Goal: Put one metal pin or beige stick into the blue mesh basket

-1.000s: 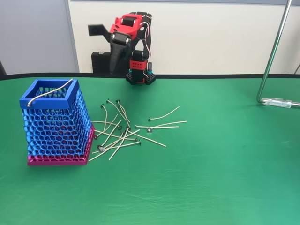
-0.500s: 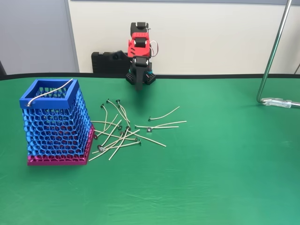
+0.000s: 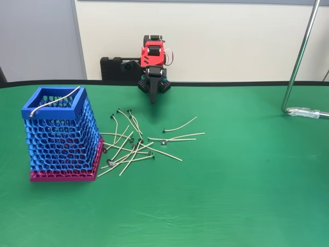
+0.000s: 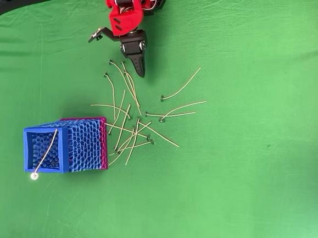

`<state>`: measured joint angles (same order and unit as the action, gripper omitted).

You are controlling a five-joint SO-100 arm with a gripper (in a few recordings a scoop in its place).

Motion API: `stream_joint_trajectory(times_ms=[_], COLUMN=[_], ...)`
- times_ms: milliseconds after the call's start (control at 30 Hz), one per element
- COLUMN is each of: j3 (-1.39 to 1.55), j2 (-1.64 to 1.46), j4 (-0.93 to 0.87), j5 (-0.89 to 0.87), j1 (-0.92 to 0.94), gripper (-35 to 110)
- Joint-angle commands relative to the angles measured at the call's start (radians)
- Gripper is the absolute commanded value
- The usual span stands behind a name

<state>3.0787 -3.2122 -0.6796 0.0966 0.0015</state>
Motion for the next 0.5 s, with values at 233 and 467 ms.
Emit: stream_joint_trajectory(times_ms=[233,467], j3=[0.005,0.005], j2=[-0.107,-0.112], j4=[-0.17,-0.184], j5=[-0.003,-0.009], j1=[0.029,0.014], gripper=[1,1])
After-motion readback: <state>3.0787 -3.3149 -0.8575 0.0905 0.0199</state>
